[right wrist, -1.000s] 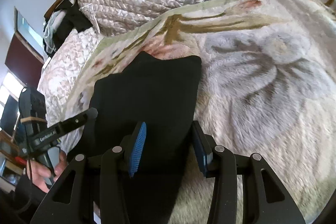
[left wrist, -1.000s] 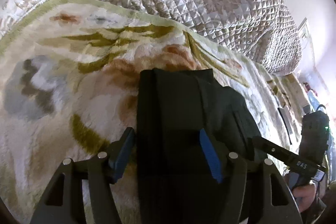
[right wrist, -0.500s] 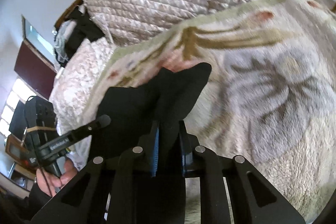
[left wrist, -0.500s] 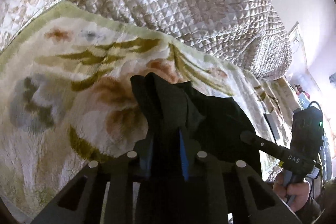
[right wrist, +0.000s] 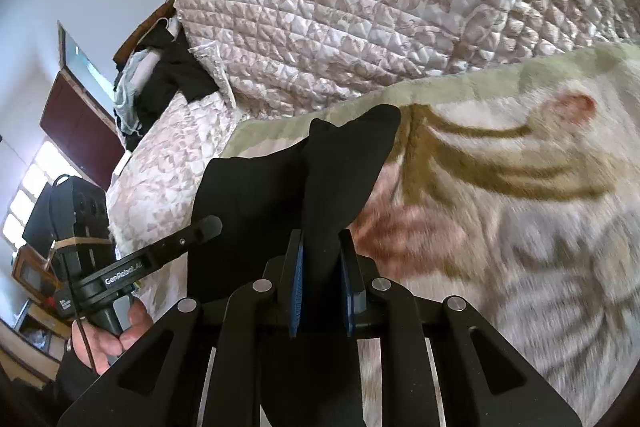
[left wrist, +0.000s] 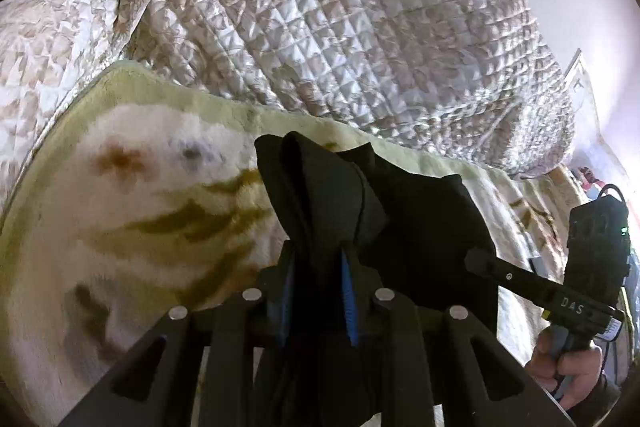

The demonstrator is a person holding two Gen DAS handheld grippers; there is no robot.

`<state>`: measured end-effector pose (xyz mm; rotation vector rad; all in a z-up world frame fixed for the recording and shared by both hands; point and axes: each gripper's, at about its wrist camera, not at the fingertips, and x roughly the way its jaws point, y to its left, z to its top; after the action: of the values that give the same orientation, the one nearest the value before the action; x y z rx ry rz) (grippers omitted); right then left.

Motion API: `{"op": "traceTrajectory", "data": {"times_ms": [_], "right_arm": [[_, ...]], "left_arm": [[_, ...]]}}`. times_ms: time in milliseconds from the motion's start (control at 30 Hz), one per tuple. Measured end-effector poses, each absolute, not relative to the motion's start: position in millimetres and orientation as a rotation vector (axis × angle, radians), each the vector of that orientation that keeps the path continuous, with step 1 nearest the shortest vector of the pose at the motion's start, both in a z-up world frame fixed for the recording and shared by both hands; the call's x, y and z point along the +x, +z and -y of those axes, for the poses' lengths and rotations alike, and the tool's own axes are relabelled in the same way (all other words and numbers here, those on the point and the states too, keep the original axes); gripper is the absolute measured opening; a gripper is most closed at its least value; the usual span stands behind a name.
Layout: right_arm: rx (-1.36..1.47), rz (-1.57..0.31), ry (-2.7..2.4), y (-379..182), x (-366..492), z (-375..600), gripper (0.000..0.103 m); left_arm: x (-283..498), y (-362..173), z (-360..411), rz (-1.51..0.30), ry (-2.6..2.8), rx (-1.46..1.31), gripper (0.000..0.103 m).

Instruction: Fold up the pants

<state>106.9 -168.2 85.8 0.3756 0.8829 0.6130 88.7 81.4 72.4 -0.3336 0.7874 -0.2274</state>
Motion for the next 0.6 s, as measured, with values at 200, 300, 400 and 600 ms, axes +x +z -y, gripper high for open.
{"op": "traceTrajectory", "data": {"times_ms": [200, 300, 400, 600], "right_arm": [[0.342, -0.924, 0.481, 64, 133, 178, 0.023], [0.300, -0.877, 0.471, 76, 121, 186, 0.023], [0.237, -0.866, 0.488, 84, 102, 182, 0.023], [0.081, -0.872, 0.520, 75, 49, 157, 0.023]], "left_arm": [[106, 37, -95, -0.873, -0.104, -0.313, 0.027], [93, 45, -101, -0.832, -0.052, -0.296, 0.027], [74, 57, -100, -0.792, -0.060, -0.298, 0.027], [29, 52, -70, -0.799, -0.119, -0.247, 0.027]]}}
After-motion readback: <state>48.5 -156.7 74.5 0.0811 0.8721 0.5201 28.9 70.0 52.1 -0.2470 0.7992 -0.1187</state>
